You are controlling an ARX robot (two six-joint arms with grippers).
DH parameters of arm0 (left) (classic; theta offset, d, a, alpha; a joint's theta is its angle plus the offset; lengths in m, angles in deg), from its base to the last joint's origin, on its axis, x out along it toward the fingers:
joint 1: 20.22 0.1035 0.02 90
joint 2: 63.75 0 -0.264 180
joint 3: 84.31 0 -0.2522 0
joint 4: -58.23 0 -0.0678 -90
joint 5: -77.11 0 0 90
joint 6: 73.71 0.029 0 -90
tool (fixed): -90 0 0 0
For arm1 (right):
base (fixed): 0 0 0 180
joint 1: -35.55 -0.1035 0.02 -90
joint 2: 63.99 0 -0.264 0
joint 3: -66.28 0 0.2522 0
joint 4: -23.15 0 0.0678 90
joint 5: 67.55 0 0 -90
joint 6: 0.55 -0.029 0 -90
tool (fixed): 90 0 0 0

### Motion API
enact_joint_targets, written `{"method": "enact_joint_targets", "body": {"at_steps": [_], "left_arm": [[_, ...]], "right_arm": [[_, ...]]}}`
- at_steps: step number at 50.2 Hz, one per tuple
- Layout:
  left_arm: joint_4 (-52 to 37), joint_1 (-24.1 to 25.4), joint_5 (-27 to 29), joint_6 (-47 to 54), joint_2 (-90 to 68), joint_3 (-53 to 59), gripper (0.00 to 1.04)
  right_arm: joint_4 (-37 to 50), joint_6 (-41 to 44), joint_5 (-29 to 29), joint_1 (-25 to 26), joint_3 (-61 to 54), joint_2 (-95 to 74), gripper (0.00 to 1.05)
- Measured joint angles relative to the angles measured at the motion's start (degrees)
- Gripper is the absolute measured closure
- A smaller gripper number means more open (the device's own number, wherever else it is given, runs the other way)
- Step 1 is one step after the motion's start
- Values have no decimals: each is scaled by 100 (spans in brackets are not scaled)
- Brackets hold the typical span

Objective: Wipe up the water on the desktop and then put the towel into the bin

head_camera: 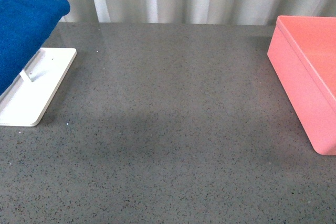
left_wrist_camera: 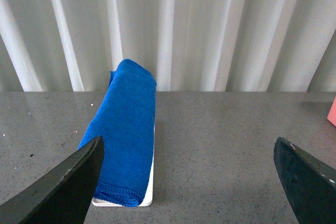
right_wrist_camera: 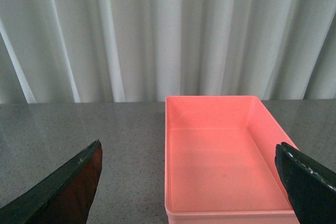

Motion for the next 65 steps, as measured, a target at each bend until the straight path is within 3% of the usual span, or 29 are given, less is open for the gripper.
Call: {"method": "enact_joint_targets", "body": {"at_steps": [57, 62, 65], "left_arm": [[0, 0, 0, 0, 0, 0, 7], [603, -304, 1005, -505, -472, -254, 7], [409, -433, 1373, -702, -990, -404, 7]], "right_arm": [[0, 0, 0, 0, 0, 0, 7], [0, 0, 0, 0, 0, 0, 7], [0, 0, 2, 0, 0, 0, 7]]}}
